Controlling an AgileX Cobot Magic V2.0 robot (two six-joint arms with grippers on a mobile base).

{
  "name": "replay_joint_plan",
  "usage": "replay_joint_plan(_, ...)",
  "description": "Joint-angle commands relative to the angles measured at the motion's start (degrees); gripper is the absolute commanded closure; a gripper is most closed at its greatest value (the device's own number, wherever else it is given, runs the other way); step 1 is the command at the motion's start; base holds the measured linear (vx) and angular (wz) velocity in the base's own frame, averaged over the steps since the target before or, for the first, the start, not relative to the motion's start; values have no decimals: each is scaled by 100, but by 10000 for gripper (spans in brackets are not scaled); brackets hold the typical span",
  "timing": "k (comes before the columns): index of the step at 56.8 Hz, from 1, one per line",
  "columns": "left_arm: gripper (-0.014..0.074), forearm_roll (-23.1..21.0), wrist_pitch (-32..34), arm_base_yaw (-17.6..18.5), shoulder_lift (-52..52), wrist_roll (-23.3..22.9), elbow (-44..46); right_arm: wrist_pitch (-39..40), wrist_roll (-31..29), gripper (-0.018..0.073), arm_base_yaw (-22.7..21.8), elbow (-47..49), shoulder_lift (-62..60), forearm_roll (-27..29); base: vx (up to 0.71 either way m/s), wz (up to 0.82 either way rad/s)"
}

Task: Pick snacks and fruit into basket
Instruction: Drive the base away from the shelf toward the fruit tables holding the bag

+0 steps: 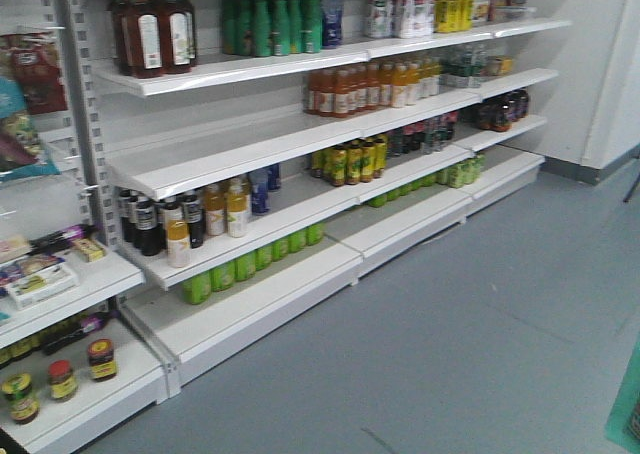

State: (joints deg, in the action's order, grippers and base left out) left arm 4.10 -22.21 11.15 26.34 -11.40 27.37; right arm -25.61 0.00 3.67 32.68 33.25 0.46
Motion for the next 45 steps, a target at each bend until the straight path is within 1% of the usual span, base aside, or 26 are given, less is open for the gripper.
replay_joint_plan(1,600,17,583,-2,7,-3,193,534,0,559,19,176,8,-46,0,-64)
replay_joint_plan(24,600,17,583,-2,7,-3,193,529,0,559,19,176,3,-46,3,-65)
replay_joint_plan(45,600,17,588,-2,7,-3,193,515,0,559,19,176,3,-46,10,-74)
